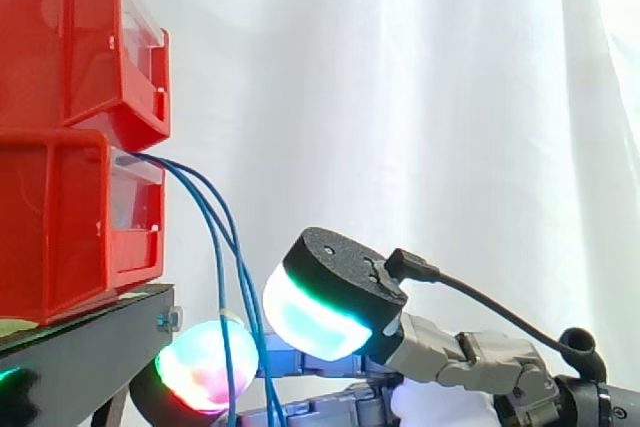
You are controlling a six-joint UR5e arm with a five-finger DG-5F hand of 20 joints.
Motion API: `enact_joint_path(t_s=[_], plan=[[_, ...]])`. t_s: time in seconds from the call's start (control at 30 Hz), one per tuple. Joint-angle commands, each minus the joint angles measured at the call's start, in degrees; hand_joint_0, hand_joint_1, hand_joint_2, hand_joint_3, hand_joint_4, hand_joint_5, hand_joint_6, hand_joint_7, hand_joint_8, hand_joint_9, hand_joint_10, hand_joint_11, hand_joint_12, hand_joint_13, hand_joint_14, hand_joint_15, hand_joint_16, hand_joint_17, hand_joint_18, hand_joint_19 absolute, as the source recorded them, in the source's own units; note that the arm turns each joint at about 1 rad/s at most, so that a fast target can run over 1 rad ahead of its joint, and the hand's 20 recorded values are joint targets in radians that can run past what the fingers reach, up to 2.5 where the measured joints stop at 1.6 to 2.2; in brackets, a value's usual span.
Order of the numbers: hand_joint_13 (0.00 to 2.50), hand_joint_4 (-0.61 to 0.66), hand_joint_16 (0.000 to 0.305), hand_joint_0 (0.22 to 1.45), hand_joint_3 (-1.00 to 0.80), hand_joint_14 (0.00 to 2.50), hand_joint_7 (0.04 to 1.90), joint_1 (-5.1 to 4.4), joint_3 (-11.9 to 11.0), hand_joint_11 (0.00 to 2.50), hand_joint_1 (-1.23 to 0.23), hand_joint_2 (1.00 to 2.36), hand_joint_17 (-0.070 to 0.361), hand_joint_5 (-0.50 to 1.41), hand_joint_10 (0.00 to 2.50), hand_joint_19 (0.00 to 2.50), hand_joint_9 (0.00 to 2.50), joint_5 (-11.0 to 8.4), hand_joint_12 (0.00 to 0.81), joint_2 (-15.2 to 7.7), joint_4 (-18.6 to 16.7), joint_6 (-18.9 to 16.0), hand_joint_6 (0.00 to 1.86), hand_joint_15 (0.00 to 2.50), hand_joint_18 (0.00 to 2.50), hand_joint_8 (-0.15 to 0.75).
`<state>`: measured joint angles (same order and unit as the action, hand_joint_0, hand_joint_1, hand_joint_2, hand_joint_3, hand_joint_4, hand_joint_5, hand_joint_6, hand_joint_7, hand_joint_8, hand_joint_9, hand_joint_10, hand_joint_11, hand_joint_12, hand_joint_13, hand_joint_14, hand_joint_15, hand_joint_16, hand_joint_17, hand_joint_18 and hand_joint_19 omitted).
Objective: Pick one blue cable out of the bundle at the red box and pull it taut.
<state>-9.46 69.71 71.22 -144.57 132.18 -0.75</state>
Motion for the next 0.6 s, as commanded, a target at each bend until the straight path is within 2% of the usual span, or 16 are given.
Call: enact_joint_path(t_s=[0.0,0.07,0.27,0.37,0.57], plan=[[0.73,0.15,0.046,0.55,-0.44,0.01,0.97,0.23,-0.01,0.18,-0.68,1.00,0.103,-0.11,0.00,0.35,0.66,0.85,0.364,0.08,0.18,-0.39,0.60,0.27,0.55,0.346],[0.73,0.14,0.046,0.56,-0.44,0.01,0.95,0.32,-0.01,0.17,-0.68,1.00,0.102,-0.11,0.00,0.35,0.66,1.03,0.361,0.08,0.18,-0.39,0.62,0.27,0.55,0.345],[0.74,0.10,0.045,0.59,-0.38,0.01,0.73,0.49,-0.01,0.17,-0.70,1.01,0.101,-0.14,0.00,0.36,0.66,1.20,0.359,0.08,0.01,-0.39,0.75,0.27,0.56,0.341],[0.74,0.09,0.045,0.59,-0.34,0.01,0.65,0.67,-0.01,0.19,-0.70,1.01,0.100,-0.16,0.00,0.35,0.66,1.99,0.357,1.05,0.27,-0.39,0.81,0.28,0.57,0.337],[0.75,0.10,0.045,0.61,-0.24,0.01,0.58,0.85,-0.01,0.21,-0.71,1.02,0.101,-0.18,0.00,0.35,0.65,2.35,0.353,1.75,0.36,-0.31,0.90,0.28,0.57,0.334]])
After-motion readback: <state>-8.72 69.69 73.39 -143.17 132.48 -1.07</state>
